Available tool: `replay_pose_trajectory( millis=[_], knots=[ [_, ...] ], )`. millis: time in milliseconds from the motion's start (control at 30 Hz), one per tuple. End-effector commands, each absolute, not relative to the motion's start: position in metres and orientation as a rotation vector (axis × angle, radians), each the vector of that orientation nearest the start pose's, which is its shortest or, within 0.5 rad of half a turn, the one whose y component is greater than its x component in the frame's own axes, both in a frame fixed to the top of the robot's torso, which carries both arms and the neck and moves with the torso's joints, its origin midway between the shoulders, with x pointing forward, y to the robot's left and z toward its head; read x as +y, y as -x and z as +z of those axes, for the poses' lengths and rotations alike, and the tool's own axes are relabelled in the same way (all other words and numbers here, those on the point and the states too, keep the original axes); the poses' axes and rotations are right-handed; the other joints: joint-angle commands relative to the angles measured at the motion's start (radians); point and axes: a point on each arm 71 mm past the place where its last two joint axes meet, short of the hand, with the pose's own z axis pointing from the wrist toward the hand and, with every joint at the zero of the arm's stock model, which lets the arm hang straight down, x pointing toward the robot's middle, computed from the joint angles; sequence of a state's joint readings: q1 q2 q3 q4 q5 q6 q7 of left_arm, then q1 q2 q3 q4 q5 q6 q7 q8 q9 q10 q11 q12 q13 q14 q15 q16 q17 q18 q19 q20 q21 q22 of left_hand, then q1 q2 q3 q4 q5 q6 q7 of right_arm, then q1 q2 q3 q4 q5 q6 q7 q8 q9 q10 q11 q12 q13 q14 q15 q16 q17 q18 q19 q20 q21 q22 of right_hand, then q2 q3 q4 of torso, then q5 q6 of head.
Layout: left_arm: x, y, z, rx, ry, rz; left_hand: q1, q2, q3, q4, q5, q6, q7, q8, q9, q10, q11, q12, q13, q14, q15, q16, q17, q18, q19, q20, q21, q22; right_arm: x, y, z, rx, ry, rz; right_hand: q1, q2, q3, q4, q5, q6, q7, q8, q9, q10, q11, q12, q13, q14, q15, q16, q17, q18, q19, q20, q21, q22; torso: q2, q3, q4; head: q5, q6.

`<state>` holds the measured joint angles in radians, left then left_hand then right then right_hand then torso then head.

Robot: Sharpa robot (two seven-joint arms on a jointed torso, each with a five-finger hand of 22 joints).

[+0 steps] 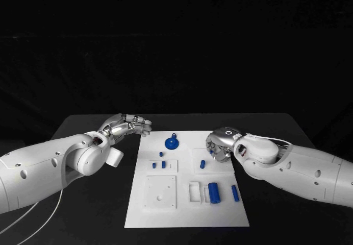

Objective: Assemble the parts on the task board

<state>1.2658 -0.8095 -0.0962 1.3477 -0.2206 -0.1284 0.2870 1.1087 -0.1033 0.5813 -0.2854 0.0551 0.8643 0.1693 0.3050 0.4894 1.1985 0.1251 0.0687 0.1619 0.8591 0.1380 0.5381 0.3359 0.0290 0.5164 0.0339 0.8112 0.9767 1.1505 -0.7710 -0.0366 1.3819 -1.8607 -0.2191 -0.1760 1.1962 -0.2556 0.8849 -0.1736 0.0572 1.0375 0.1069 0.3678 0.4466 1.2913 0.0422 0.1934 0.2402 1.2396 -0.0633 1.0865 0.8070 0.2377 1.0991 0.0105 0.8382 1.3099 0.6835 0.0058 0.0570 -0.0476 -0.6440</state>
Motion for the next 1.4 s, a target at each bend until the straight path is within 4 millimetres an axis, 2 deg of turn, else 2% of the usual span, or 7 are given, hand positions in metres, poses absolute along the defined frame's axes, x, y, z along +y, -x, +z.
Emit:
replay_pose_trajectory(
  millis=[33, 467, 800, 1400],
  knots=[
    [0.231, -0.519, -0.179, 1.631, 0.867, -1.457, 0.003, 0.008, -0.007, 0.001, 0.004, -0.010, 0.000, 0.003, -0.001, -0.007, 0.000, 0.000, -0.001, 0.004, 0.004, -0.005, 0.001, 0.020, -0.001, 0.006, -0.004, 0.001, -0.202, -0.500, -0.221, 1.642, 0.504, 0.286, 0.011, 0.001, 0.008, 0.000, -0.004, 0.008, -0.001, 0.004, 0.001, 0.010, 0.000, 0.004, 0.003, 0.002, -0.005, 0.008, 0.002, 0.024, 0.009, -0.002, 0.007, 0.018, 0.000, -0.0001, 0.0001, 0.000, 0.000],
    [0.231, -0.520, -0.179, 1.630, 0.867, -1.456, 0.003, 0.009, -0.008, 0.001, 0.004, -0.011, 0.000, 0.003, -0.001, -0.007, 0.000, 0.001, -0.002, 0.005, 0.004, -0.007, 0.002, 0.020, -0.001, 0.006, -0.005, 0.002, -0.196, -0.498, -0.218, 1.613, 0.510, 0.309, 0.011, 0.000, 0.017, -0.001, -0.004, 0.017, -0.004, 0.006, 0.001, 0.017, -0.003, 0.004, 0.008, 0.005, -0.008, 0.011, 0.005, 0.024, 0.014, -0.004, 0.011, 0.018, 0.000, 0.0005, 0.0006, 0.002, 0.002],
    [0.233, -0.520, -0.179, 1.628, 0.869, -1.451, 0.003, 0.010, -0.008, 0.001, 0.004, -0.011, 0.000, 0.004, -0.001, -0.006, 0.000, 0.001, -0.002, 0.005, 0.004, -0.008, 0.003, 0.020, 0.000, 0.007, -0.005, 0.002, -0.199, -0.495, -0.215, 1.604, 0.505, 0.313, 0.009, -0.002, 0.022, 0.001, -0.004, 0.022, -0.006, 0.007, 0.001, 0.021, -0.005, 0.003, 0.011, 0.007, -0.010, 0.013, 0.007, 0.024, 0.016, -0.005, 0.012, 0.018, 0.000, 0.0005, 0.0001, 0.005, 0.002],
    [0.236, -0.522, -0.180, 1.624, 0.875, -1.443, 0.002, 0.009, -0.009, 0.001, 0.004, -0.012, 0.000, 0.004, -0.001, -0.007, 0.000, 0.001, -0.004, 0.006, 0.004, -0.011, 0.003, 0.020, 0.000, 0.007, -0.005, 0.002, -0.202, -0.492, -0.192, 1.603, 0.407, 0.384, 0.007, -0.005, 0.028, 0.005, -0.005, 0.024, -0.007, 0.007, 0.000, 0.024, -0.006, 0.002, 0.014, 0.007, -0.011, 0.013, 0.009, 0.024, 0.017, -0.006, 0.014, 0.018, 0.000, 0.0004, -0.0001, 0.007, 0.003]
  ],
)
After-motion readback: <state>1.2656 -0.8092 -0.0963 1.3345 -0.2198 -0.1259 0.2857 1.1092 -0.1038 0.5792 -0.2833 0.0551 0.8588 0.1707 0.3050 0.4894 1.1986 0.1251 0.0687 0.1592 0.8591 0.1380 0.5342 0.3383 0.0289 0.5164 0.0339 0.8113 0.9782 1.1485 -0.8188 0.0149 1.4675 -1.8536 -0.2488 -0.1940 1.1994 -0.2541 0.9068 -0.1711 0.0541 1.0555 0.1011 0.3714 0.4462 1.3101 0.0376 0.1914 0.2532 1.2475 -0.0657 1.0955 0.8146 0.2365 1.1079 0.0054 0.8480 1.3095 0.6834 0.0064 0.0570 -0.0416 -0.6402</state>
